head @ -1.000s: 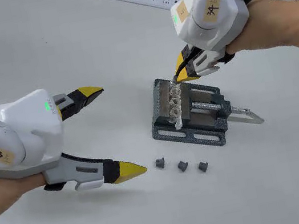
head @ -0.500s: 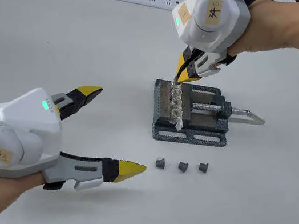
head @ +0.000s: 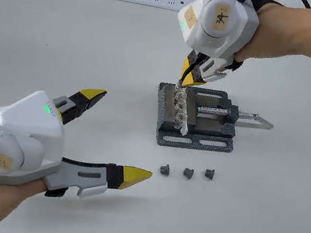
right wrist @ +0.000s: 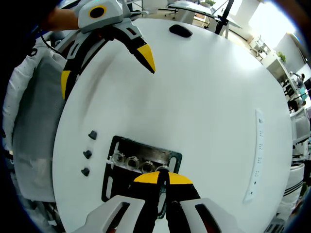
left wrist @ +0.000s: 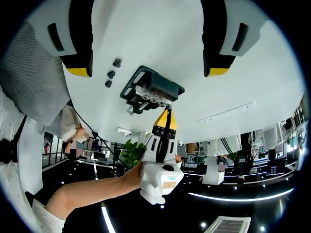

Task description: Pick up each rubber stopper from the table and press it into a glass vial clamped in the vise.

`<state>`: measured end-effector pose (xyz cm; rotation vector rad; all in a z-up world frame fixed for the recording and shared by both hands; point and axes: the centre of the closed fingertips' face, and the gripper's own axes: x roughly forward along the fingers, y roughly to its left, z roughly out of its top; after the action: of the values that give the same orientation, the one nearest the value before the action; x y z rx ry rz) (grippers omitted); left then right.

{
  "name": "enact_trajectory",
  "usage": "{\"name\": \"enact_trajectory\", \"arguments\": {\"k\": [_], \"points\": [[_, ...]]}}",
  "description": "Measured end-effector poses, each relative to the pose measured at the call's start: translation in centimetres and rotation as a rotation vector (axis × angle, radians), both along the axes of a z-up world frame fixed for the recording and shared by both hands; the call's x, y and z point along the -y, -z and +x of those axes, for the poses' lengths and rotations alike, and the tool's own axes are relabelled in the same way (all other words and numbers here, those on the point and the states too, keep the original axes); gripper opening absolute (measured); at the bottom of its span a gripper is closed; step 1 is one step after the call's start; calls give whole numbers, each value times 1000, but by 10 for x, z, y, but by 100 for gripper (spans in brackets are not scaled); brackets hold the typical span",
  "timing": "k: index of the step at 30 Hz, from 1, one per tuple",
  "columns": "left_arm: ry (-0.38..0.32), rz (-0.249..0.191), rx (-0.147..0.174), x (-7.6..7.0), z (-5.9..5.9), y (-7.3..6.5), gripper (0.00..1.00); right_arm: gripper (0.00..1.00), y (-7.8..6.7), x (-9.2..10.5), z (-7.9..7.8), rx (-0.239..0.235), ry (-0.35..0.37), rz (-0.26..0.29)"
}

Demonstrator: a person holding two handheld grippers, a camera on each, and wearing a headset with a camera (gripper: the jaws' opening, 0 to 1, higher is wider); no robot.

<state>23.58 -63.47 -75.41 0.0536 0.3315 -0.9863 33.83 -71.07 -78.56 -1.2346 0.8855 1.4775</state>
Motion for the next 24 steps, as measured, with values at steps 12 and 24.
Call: {"name": "enact_trajectory", "arguments": {"k": [12,24], "points": [[1,3,5,-1,0,2,94,0,1,3,-1,4,24,43],[4,18,11,-4,-2,0,94,0,-1,0,3,-23,127,96]]}}
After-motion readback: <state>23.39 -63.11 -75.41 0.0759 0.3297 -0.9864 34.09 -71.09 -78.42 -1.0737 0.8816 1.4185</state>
